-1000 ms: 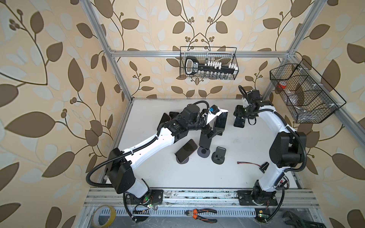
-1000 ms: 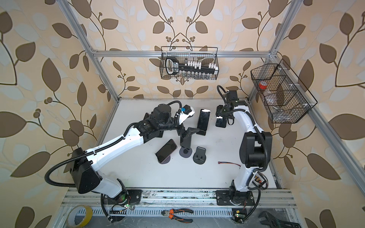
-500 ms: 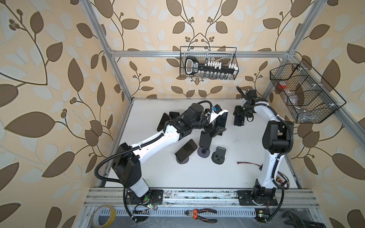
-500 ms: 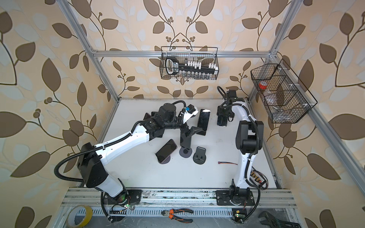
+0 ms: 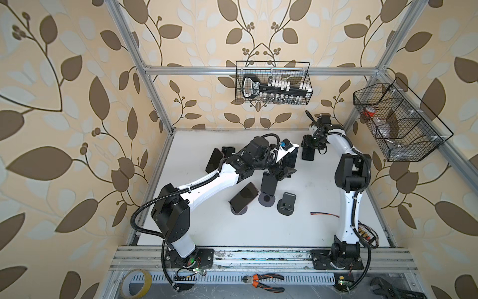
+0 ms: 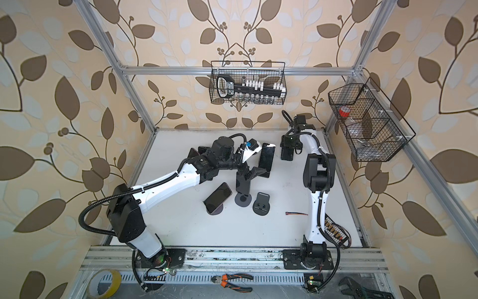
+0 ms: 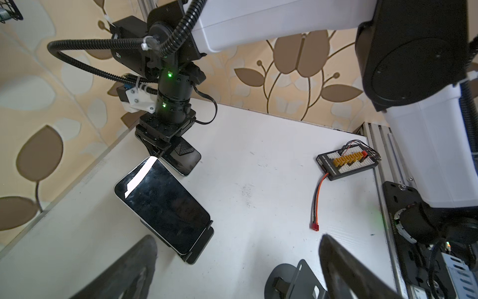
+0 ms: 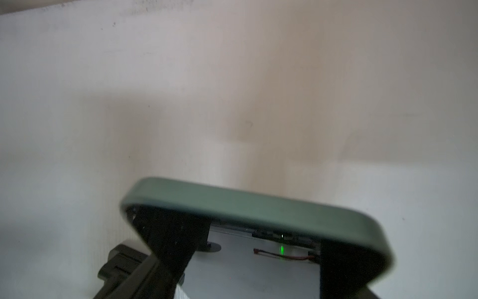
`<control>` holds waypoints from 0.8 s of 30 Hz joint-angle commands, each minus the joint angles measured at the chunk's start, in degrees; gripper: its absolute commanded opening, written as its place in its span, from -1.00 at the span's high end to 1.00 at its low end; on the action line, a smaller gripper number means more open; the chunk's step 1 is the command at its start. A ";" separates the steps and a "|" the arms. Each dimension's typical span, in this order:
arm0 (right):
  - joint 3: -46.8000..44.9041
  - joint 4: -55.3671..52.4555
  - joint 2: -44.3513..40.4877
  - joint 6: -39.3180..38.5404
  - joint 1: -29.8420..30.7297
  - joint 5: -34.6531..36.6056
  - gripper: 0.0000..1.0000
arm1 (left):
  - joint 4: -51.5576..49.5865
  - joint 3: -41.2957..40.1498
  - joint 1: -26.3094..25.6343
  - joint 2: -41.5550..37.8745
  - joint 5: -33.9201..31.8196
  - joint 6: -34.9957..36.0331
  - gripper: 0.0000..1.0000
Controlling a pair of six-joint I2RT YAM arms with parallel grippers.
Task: Remove the phone from the phone stand
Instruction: Place the phone at the top-right of the table.
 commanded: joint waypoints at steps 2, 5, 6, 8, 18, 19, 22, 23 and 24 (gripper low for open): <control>5.23 -2.02 2.48 -0.93 0.08 -3.16 -0.05 | 1.51 2.89 -0.36 0.44 -0.30 2.85 -0.96; 6.49 -2.06 3.69 -0.71 0.47 -4.53 -0.05 | 0.68 3.45 -0.36 0.87 -0.67 3.66 -0.97; 6.69 -2.02 4.04 -0.71 0.62 -4.54 -0.05 | 0.57 3.47 -0.36 0.97 -0.62 3.83 -0.97; 6.98 -1.83 4.69 -0.71 0.95 -4.45 -0.05 | 0.39 3.71 -0.36 1.34 -0.68 4.29 -0.98; 8.79 -2.10 7.86 -1.41 2.39 -3.90 -0.09 | -0.66 5.39 -0.37 2.89 -0.12 4.33 -0.98; 8.86 -2.11 8.11 -1.50 2.55 -3.58 -0.08 | -0.75 5.47 -0.38 2.92 -0.12 4.32 -0.98; 9.01 -2.15 9.05 -1.68 2.87 -2.18 -0.10 | -0.84 5.71 -0.36 3.09 -0.04 4.29 -0.98; 9.14 -2.20 9.42 -1.63 2.89 -1.83 -0.10 | -0.84 5.71 -0.36 3.19 -0.04 4.28 -0.98; 9.19 -2.20 9.74 -1.52 2.91 -1.63 -0.10 | -0.84 5.68 -0.36 3.22 -0.04 4.27 -0.98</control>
